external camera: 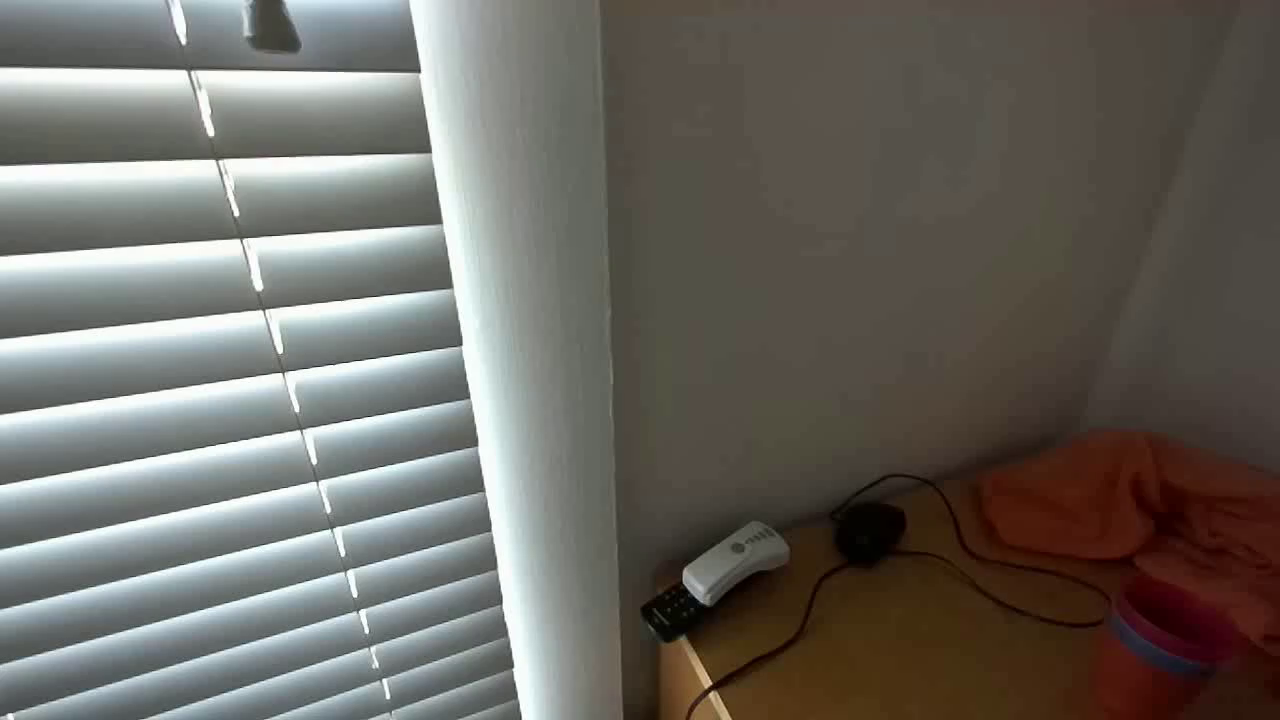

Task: Turn the pile of plastic cups over

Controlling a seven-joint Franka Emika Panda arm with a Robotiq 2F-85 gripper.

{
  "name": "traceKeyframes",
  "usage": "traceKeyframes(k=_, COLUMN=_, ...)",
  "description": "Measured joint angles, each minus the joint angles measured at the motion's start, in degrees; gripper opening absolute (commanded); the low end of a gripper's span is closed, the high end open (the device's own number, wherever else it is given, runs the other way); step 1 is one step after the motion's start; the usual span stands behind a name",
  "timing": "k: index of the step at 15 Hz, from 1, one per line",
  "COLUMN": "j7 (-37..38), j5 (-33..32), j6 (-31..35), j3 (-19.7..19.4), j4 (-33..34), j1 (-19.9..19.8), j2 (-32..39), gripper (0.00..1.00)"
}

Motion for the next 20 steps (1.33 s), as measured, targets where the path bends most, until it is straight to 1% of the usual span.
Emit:
traceKeyframes(k=7, j7=0.0, j5=0.0, j6=0.0, j3=0.0, j4=0.0, j1=0.0, j2=0.1, gripper=1.0)
traceKeyframes(k=9, j7=1.2, j5=0.7, j6=-0.3, j3=0.0, j4=0.3, j1=-0.2, j2=0.9, gripper=1.0)
traceKeyframes(k=15, j7=10.9, j5=5.3, j6=-1.3, j3=0.1, j4=2.9, j1=-1.7, j2=10.8, gripper=1.0)
traceKeyframes(k=18, j7=15.6, j5=7.9, j6=-2.0, j3=0.1, j4=5.5, j1=-2.4, j2=16.6, gripper=1.0)
traceKeyframes(k=20, j7=17.9, j5=10.4, j6=-3.7, j3=0.1, j4=7.8, j1=-3.0, j2=20.3, gripper=1.0)
